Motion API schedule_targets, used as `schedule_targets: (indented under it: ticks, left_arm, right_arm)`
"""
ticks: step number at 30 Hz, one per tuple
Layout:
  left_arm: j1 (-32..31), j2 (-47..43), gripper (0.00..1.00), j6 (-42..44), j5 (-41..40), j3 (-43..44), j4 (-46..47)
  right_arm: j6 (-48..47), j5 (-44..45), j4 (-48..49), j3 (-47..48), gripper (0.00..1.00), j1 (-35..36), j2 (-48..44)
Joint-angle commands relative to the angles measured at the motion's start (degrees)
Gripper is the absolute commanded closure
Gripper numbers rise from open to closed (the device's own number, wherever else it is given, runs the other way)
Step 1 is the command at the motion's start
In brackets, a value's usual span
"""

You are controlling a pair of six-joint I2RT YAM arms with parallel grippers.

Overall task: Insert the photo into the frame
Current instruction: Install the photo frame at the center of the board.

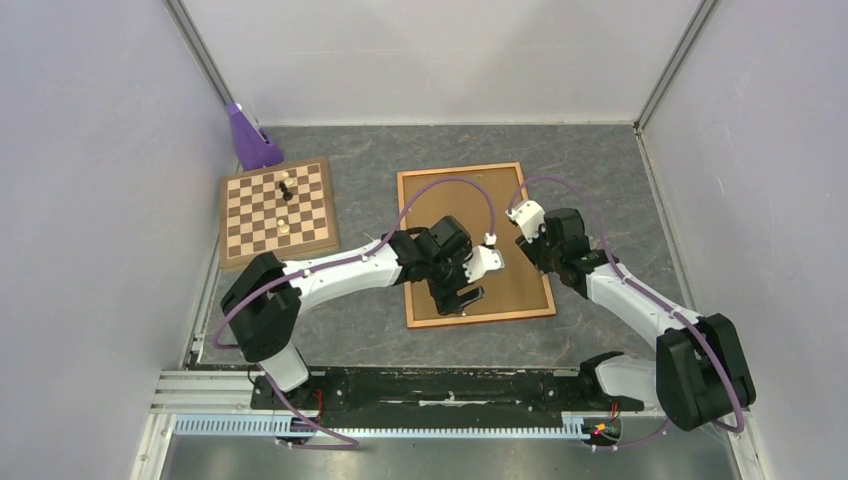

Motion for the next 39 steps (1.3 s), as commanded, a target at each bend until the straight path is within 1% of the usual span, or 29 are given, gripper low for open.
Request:
schedule_targets:
  ticks: [1, 8, 12, 14, 20, 21, 25, 29, 35, 39]
  left_arm:
    - [-1.52, 1.89, 0.17, 1.64, 8.4, 2.47, -0.64]
    - [-4.21, 6.3, 0.17, 1.8, 7.2, 2.77, 2.61]
    - [-4.3, 6.41, 0.19, 1.66, 6.62, 2.23, 3.65]
    - [-4.32, 5.63, 0.2, 1.87, 4.86, 1.45, 4.0]
    - [-4.02, 1.57, 0.21, 2.68, 0.23, 0.55, 3.6]
    - [-4.04, 1.29, 0.21, 2.28, -1.52, 0.88, 3.59]
    - [-3.83, 1.71, 0.22, 1.36, -6.75, 2.67, 3.32]
    - [-3.38, 3.7, 0.22, 0.2, -10.31, 4.0, 3.85]
    - [-3.1, 6.77, 0.22, -1.91, -11.43, 4.78, 6.47]
    - [-3.1, 9.28, 0.22, -4.34, -9.06, 6.38, 6.05]
  right_arm:
    - [-0.33, -0.13, 1.65, 1.22, 0.57, -0.39, 1.38]
    - [-0.95, -1.47, 2.85, 0.18, 0.57, -1.63, 3.34]
    - [0.71, -3.59, 3.04, 1.65, 0.58, -4.08, 3.58]
    - [1.22, -5.99, 2.76, 3.2, 0.58, -4.81, 4.19]
    - [1.73, -7.84, 2.91, 6.77, 0.58, -5.0, 5.83]
    - [1.91, -8.15, 2.96, 7.12, 0.58, -4.97, 6.24]
    - [2.44, -9.54, 4.25, 7.05, 0.58, -5.04, 7.2]
    - [2.33, -11.03, 5.44, 5.21, 0.58, -4.96, 7.23]
    - [0.79, -12.82, 6.9, 2.26, 0.58, -4.97, 6.46]
    - [0.26, -11.71, 6.55, 1.81, 0.58, -4.97, 6.42]
